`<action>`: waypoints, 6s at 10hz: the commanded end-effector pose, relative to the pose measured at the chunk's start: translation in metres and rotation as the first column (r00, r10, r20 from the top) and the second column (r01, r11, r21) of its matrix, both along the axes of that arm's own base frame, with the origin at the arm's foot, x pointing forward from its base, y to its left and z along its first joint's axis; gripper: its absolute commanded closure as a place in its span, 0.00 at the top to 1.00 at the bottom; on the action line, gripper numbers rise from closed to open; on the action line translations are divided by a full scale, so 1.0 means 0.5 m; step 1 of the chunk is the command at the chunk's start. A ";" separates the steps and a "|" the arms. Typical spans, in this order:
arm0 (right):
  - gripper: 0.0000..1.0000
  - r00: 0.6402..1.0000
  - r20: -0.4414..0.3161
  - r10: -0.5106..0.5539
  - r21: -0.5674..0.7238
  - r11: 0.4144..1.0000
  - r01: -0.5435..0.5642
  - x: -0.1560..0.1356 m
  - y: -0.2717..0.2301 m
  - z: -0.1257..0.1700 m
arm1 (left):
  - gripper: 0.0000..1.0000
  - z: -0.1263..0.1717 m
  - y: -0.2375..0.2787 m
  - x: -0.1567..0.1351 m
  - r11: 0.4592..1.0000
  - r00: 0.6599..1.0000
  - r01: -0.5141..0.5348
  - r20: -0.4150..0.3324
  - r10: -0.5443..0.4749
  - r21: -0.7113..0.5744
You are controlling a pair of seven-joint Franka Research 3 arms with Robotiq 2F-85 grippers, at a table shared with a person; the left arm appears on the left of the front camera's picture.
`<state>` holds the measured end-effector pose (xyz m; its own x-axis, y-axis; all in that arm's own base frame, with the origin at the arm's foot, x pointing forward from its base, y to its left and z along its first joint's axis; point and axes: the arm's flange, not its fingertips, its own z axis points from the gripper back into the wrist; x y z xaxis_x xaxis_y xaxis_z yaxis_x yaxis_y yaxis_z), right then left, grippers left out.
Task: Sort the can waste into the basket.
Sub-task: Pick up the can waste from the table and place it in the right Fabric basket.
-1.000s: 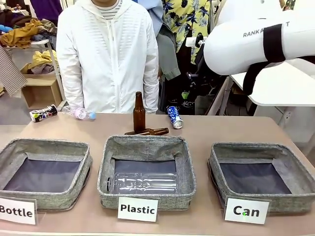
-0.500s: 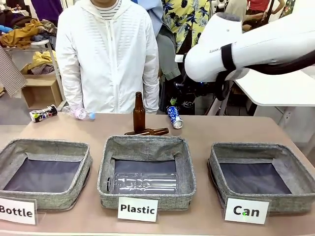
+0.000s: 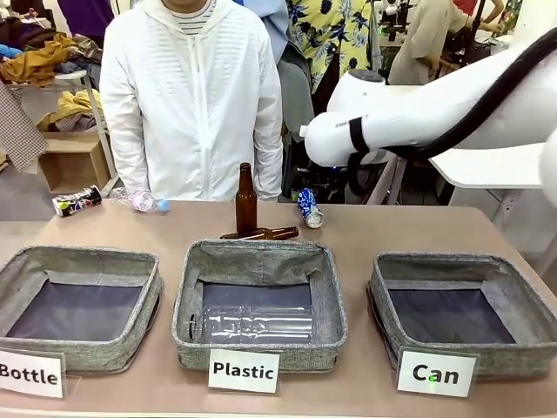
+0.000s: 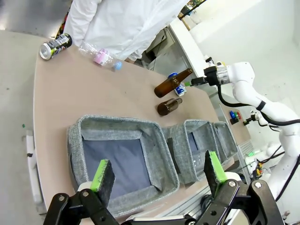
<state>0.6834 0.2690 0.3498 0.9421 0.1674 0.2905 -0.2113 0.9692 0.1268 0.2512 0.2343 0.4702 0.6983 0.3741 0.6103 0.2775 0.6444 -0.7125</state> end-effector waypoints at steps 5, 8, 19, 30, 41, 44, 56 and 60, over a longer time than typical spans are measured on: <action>1.00 0.991 -0.071 -0.110 -0.163 0.982 0.097 0.090 0.045 -0.081 | 1.00 0.000 0.000 0.001 1.000 1.000 0.006 0.030 -0.006 0.002; 0.41 0.989 -0.092 -0.118 -0.186 0.978 0.100 0.091 0.045 -0.093 | 1.00 0.000 0.000 0.001 1.000 1.000 0.006 0.030 -0.006 0.002; 0.00 0.946 -0.205 0.253 0.192 0.958 -0.215 -0.227 -0.476 0.188 | 1.00 0.000 0.000 0.001 1.000 1.000 0.006 0.030 -0.006 0.002; 0.52 0.514 -0.039 0.857 -0.025 0.513 -0.858 -0.569 -0.524 0.193 | 1.00 0.000 0.000 0.001 1.000 1.000 0.006 0.030 -0.006 0.002; 1.00 0.999 -0.026 -0.027 0.980 0.195 0.031 -0.510 -0.568 0.254 | 1.00 0.000 0.000 0.001 1.000 1.000 0.006 0.030 -0.006 0.002; 1.00 0.790 0.083 0.608 0.656 0.564 -0.502 -0.530 -0.570 0.248 | 1.00 0.000 0.000 0.001 1.000 1.000 0.006 0.030 -0.006 0.002; 1.00 0.790 0.083 0.608 0.656 0.564 -0.502 -0.530 -0.570 0.248 | 1.00 0.002 0.000 -0.002 1.000 1.000 0.000 0.001 0.000 0.001; 1.00 0.790 0.083 0.608 0.656 0.564 -0.502 -0.530 -0.570 0.248 | 1.00 0.128 0.139 0.042 0.979 0.994 -0.100 -0.025 0.106 0.179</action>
